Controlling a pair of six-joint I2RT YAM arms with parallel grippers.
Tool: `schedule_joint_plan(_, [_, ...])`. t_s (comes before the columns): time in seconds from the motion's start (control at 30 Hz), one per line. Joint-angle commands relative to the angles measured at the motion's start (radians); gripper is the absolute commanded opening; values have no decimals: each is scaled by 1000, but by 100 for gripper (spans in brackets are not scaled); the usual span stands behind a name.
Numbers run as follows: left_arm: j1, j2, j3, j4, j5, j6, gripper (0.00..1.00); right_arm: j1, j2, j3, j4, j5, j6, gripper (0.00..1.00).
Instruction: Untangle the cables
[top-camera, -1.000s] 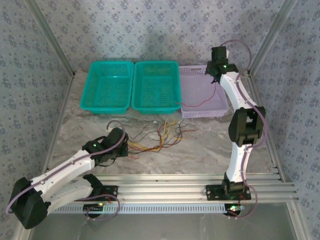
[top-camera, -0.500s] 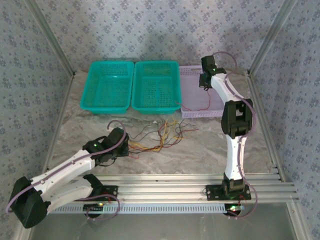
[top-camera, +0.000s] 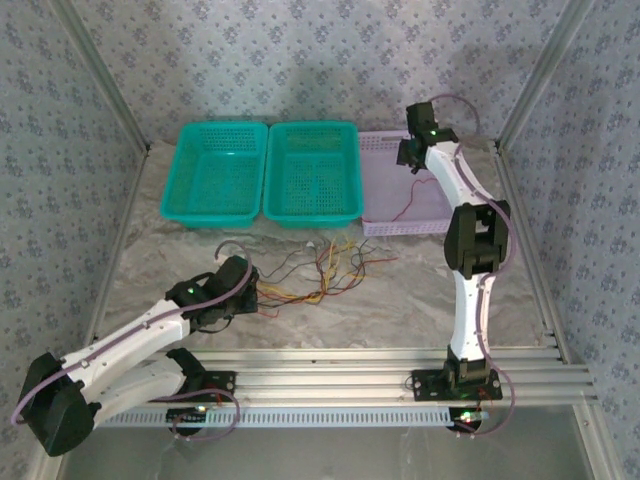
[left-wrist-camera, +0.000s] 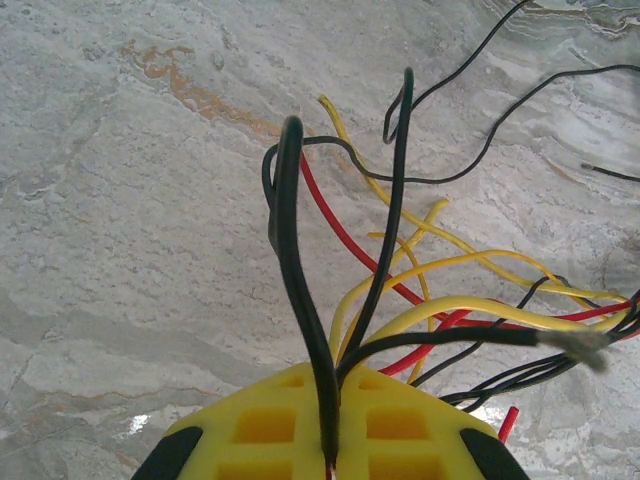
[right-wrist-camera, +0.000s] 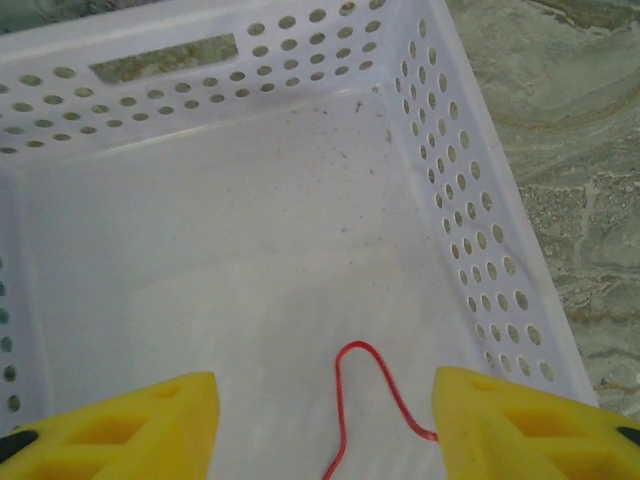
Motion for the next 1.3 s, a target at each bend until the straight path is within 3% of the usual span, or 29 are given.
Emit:
schedule_joint_plan(0.0, [-9,-8,3,2,-12,-11,0,13,-107,-10,19,-32,24,62])
schedule_joint_plan(0.27, [-18,-9,-4,15,-11,-18,0,83,-374,-300,158,-79,96,65])
schedule_joint_plan(0.57, [-25,-11,-1,24,-14,-7,0,226,-794,-820,344,-217,155,68])
schedule_joint_plan(0.73, [-24,1,-6,37,-22,8,0,306,-953,-1073,350,-310,181,69])
schedule_joint_plan(0.9, [-25,3,-4,58,-21,30,0,374,-1004,-1245,409,-370,166,70])
schedule_joint_plan(1.1, [-37,9,13,64,-12,65,0,503,-941,-1328,507,-381,121,71])
schedule_joint_plan(1.27, [-56,25,21,57,-21,68,0,587,-864,-1321,534,-294,80,70])
